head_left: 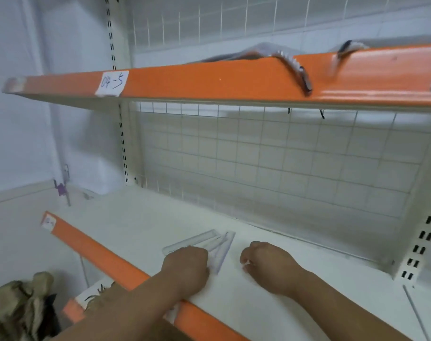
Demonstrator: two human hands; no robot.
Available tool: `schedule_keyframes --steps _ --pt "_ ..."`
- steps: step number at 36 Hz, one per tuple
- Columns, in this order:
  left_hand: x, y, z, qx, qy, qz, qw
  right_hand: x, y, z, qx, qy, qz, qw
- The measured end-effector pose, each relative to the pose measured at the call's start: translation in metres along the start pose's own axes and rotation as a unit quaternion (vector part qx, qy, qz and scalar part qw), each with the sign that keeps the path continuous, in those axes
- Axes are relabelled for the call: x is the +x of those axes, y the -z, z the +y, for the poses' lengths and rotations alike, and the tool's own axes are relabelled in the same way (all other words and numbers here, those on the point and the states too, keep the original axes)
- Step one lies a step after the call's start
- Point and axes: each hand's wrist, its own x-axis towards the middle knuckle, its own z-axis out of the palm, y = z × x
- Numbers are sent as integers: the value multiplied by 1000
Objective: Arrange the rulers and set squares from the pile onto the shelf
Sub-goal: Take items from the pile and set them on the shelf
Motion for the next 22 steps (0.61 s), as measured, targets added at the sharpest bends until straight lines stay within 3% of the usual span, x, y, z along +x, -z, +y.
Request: schedule_keyframes --steps 6,11,22 --pt "15 0 -49 5 -9 -2 1000 50 -17 -22 9 3 -37 999" --pt "26 0 -74 -7 -7 -7 1000 78 -28 -26 7 6 -118 993" --pt "39 -1 -88 -26 -29 -15 999 95 -9 -20 43 -36 -201 978"
